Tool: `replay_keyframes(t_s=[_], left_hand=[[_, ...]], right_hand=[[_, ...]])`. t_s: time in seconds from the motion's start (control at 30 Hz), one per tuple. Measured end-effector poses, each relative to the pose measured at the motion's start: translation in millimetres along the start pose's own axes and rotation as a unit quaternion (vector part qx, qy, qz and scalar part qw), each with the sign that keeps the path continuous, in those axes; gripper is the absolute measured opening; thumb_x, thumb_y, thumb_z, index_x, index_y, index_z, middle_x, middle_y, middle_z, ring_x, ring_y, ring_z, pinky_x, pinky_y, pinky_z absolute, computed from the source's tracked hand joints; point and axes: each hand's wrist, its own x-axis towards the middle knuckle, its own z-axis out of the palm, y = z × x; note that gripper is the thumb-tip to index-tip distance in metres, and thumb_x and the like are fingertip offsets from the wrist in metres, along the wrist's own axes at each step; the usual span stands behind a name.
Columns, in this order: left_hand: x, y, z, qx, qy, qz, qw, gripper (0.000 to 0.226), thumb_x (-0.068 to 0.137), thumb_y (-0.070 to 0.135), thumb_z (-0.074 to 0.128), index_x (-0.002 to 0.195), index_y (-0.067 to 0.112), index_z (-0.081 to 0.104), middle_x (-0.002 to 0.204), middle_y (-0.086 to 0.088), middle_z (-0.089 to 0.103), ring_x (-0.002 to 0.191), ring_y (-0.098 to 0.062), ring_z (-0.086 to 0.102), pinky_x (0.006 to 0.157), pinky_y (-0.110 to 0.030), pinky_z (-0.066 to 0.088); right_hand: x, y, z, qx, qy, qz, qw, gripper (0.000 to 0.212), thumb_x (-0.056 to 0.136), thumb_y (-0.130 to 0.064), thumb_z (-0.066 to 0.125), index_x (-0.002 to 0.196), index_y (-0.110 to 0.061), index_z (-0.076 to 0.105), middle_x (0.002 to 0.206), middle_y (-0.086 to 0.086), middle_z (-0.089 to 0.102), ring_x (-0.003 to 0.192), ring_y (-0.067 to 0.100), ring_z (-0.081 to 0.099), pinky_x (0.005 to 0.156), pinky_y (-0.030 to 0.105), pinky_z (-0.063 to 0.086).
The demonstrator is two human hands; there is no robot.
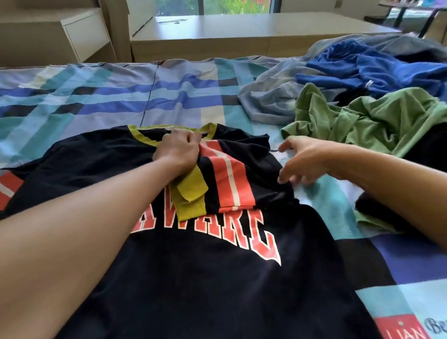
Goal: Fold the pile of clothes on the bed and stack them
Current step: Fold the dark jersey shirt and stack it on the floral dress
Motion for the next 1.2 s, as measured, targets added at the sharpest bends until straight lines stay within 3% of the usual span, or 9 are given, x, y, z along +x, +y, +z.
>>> replay_keyframes(t_s=[0.13,0.23,0.43,0.57,0.67,0.83,0.93,1.03,1.2], left_hand=[[-10,-2,-4,-0.004,-0.054,0.038,0.998,0.047,0.084,0.062,0.066,0.087,0.015,0.065,0.090,-0.001,0.063,0.084,-0.020,0.059,0.076,-0.037,0.049],[-11,-4,-11,-0.024,-0.072,0.039,0.996,0.029,0.085,0.044,0.074,0.087,0.017,0.065,0.095,-0.002,0.064,0.088,-0.020,0.060,0.076,-0.032,0.046],[0,3,-19,-0.186,-0.155,-0.040,0.969,0.027,0.087,0.032,0.076,0.107,0.015,0.068,0.106,-0.009,0.072,0.095,-0.025,0.071,0.089,-0.040,0.059],[2,-2,-7,-0.109,-0.054,-0.071,0.990,0.031,0.091,0.033,0.071,0.115,0.015,0.065,0.115,0.002,0.060,0.098,-0.018,0.061,0.085,-0.029,0.050],[-2,-3,-2,-0.114,0.022,-0.102,0.988,0.032,0.090,0.034,0.073,0.114,0.014,0.066,0.122,-0.002,0.061,0.106,-0.019,0.058,0.084,-0.023,0.041],[-13,6,-8,-0.088,0.116,-0.138,0.980,0.031,0.092,0.034,0.067,0.114,0.014,0.057,0.114,-0.004,0.061,0.112,-0.027,0.060,0.085,-0.032,0.042],[-32,13,-11,0.094,0.241,0.076,0.963,0.022,0.099,0.028,0.050,0.117,0.016,0.056,0.119,-0.006,0.059,0.111,-0.029,0.056,0.091,-0.040,0.043],[-54,10,-3,0.149,0.108,0.313,0.932,0.032,0.100,0.040,0.042,0.121,0.020,0.057,0.124,-0.003,0.056,0.117,-0.026,0.053,0.100,-0.042,0.042],[-65,-21,12,0.264,-0.189,0.180,0.928,0.086,0.091,0.078,0.024,0.159,0.032,-0.002,0.168,0.001,-0.007,0.154,-0.020,-0.009,0.123,-0.054,-0.003]], right_hand=[[32,-17,-1,0.060,0.038,-0.067,0.995,0.053,0.093,-0.011,0.065,0.140,-0.026,0.047,0.073,0.006,0.056,0.059,0.015,0.051,0.052,0.028,0.049],[49,-26,0,0.067,0.032,-0.054,0.996,0.004,0.099,-0.015,0.060,0.099,-0.016,0.064,0.075,0.006,0.055,0.060,0.014,0.050,0.057,0.028,0.048],[69,-25,-15,0.125,0.203,0.015,0.971,0.006,0.100,-0.015,0.051,0.098,-0.011,0.055,0.094,0.016,0.064,0.064,0.024,0.066,0.054,0.034,0.058],[41,-12,-2,0.193,0.075,0.051,0.977,0.039,0.096,-0.041,0.063,0.116,-0.011,0.047,0.082,0.011,0.059,0.058,0.019,0.060,0.052,0.030,0.055],[12,6,10,0.154,-0.006,0.008,0.988,0.054,0.084,-0.022,0.080,0.123,-0.020,0.044,0.101,0.006,0.063,0.071,0.017,0.065,0.051,0.026,0.053],[4,20,6,0.094,0.062,-0.013,0.994,0.064,0.079,-0.006,0.079,0.133,-0.020,0.046,0.106,0.012,0.062,0.074,0.020,0.063,0.052,0.029,0.053],[1,9,11,-0.127,0.172,-0.056,0.975,0.062,0.079,-0.013,0.066,0.136,-0.019,0.042,0.117,0.011,0.062,0.105,0.032,0.062,0.087,0.041,0.054],[-9,-18,33,-0.148,0.226,-0.214,0.939,0.055,0.088,-0.017,0.059,0.141,-0.020,0.045,0.131,0.008,0.054,0.123,0.029,0.052,0.104,0.040,0.043],[3,-19,76,-0.302,0.059,-0.191,0.932,0.069,0.102,-0.055,0.030,0.160,-0.032,0.001,0.169,-0.002,-0.002,0.155,0.020,-0.004,0.125,0.045,0.004]])
